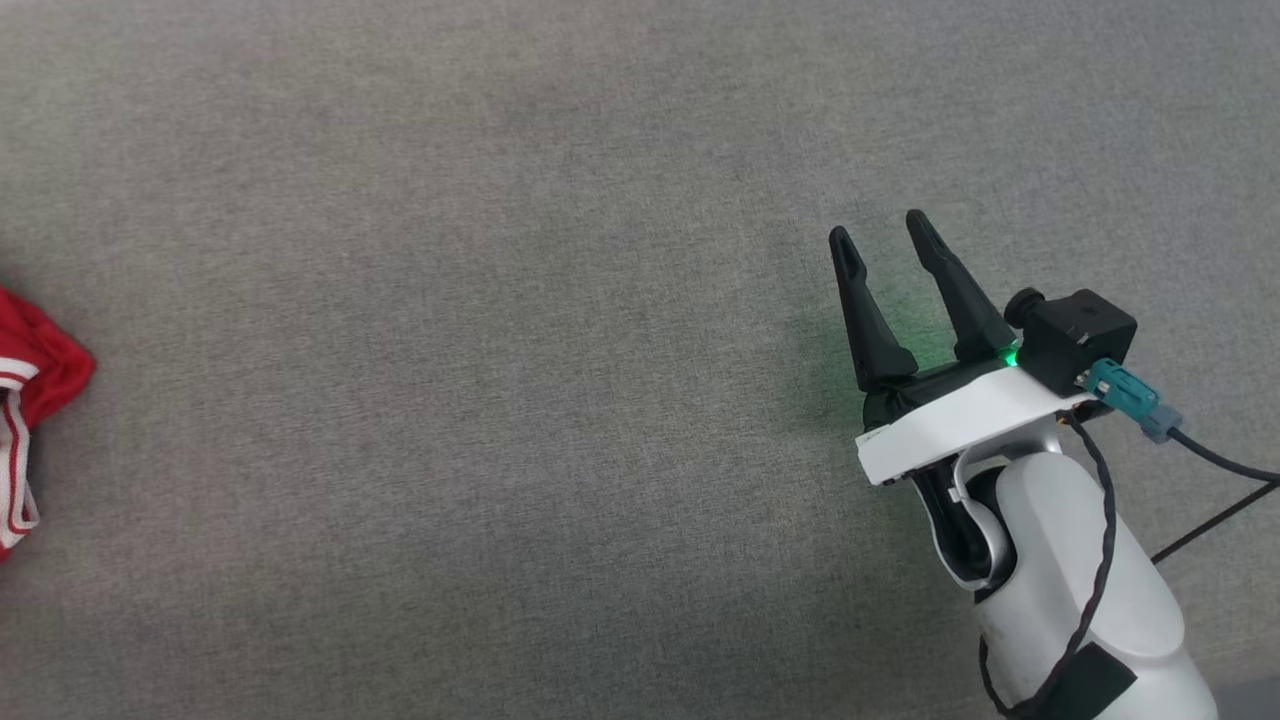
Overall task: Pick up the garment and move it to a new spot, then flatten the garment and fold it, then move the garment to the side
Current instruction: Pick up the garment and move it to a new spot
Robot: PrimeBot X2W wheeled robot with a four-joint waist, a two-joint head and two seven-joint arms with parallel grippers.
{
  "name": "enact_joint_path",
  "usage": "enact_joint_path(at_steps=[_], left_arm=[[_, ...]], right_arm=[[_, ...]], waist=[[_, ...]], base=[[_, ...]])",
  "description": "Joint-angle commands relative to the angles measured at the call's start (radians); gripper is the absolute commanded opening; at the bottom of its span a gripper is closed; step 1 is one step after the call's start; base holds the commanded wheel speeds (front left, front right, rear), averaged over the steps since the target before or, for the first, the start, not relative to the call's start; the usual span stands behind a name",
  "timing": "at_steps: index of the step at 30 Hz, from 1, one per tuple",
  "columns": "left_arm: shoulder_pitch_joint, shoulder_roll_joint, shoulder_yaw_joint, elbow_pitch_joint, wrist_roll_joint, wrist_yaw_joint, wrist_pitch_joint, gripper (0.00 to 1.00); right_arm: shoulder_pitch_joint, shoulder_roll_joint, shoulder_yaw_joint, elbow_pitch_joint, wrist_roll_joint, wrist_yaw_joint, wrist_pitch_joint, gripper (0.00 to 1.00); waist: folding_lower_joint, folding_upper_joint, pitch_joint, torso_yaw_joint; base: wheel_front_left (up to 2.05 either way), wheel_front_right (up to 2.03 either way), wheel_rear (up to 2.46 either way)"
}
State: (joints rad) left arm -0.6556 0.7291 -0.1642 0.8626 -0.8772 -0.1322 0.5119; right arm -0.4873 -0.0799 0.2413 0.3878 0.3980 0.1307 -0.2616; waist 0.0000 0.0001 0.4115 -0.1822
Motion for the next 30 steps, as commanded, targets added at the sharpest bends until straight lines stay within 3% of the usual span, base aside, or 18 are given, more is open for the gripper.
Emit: enact_joint_path(at_steps=[1,2,3,11,16,24,30], left_arm=[[0.063,-0.100,-0.057,0.054,-0.003,0.004,0.047,0.66],[0.064,-0.104,-0.067,0.046,-0.009,0.004,0.045,0.20],[0.064,-0.106,-0.068,0.045,-0.019,0.004,0.032,0.00],[-0.002,-0.031,-0.095,-0.057,0.023,0.003,-0.229,0.00],[-0.047,-0.016,-0.141,-0.139,0.050,0.003,-0.349,0.00],[-0.088,-0.029,-0.281,-0.381,0.033,0.003,-0.380,0.00],[-0.161,-0.085,-0.452,-0.558,-0.011,0.003,-0.356,0.00]], right_arm=[[-0.014,-0.003,0.001,-0.008,-0.002,0.000,-0.005,1.00],[-0.016,-0.005,0.001,-0.011,-0.003,0.000,-0.005,1.00],[-0.016,-0.007,0.000,-0.015,-0.004,0.000,-0.005,1.00],[0.003,-0.014,-0.013,-0.025,-0.005,0.000,-0.005,1.00],[0.028,-0.006,-0.019,-0.017,0.000,0.000,-0.005,1.00],[0.060,0.007,-0.026,-0.019,0.018,0.000,-0.005,1.00],[0.075,0.021,-0.040,-0.030,0.037,0.000,-0.004,1.00]], waist=[[0.0000,-0.0001,0.007,-0.006],[0.0000,-0.0001,0.008,-0.005],[0.0000,-0.0001,0.007,-0.004],[0.0000,-0.0001,-0.053,0.033],[0.0000,-0.0001,-0.112,0.051],[0.0000,-0.0001,-0.160,0.019],[0.0000,-0.0001,-0.152,-0.044]], base=[[0.00,0.00,0.00],[0.00,0.00,0.00],[0.00,0.00,0.00],[0.00,0.00,0.00],[0.00,0.00,0.00],[0.00,0.00,0.00],[0.00,0.00,0.00]])
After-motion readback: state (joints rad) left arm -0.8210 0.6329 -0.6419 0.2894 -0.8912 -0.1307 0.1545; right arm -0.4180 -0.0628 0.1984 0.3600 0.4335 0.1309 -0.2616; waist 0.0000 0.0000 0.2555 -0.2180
